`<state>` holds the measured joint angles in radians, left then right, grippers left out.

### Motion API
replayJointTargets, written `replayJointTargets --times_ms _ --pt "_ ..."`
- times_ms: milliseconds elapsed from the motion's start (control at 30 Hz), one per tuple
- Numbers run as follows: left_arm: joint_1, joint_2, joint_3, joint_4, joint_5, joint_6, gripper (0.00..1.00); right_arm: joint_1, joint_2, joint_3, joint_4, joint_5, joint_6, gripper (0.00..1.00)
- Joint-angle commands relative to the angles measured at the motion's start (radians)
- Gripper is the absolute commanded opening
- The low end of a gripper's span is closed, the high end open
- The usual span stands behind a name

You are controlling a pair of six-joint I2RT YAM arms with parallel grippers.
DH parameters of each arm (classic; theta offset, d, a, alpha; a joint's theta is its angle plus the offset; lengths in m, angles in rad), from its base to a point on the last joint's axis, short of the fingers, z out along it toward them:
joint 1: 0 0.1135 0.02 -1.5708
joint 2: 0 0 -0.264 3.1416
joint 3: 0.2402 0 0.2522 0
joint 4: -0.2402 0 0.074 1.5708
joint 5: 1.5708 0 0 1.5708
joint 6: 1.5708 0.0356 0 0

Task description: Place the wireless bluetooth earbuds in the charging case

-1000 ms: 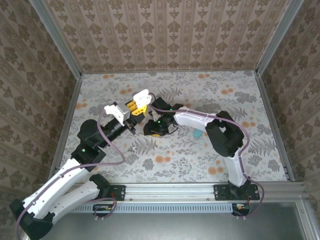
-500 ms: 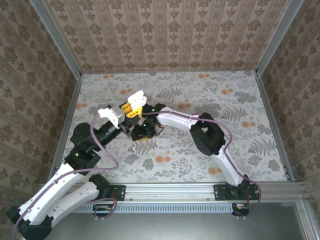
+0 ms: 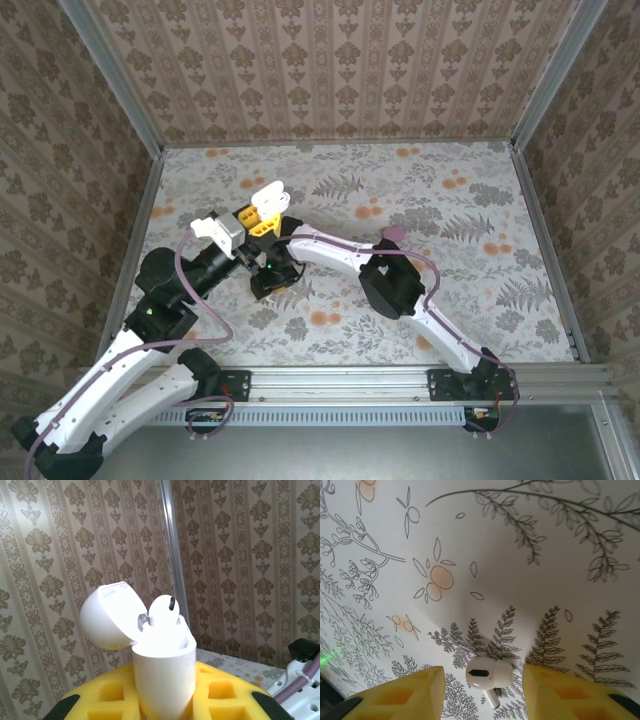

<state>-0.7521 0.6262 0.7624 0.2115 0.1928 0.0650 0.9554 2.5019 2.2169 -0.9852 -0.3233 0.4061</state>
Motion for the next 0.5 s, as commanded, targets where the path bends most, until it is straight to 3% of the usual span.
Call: replayJointTargets --times_ms 0,467 --pt "-0.004 -0.016 0.031 0.023 -0.004 0.014 0.21 0.012 0.049 0.083 -0.125 0.081 -0.036 0.47" --pt "-0.004 -0.016 0.023 0.027 -0.006 0.010 0.21 0.051 0.164 0.266 -0.276 0.197 -0.056 0.37"
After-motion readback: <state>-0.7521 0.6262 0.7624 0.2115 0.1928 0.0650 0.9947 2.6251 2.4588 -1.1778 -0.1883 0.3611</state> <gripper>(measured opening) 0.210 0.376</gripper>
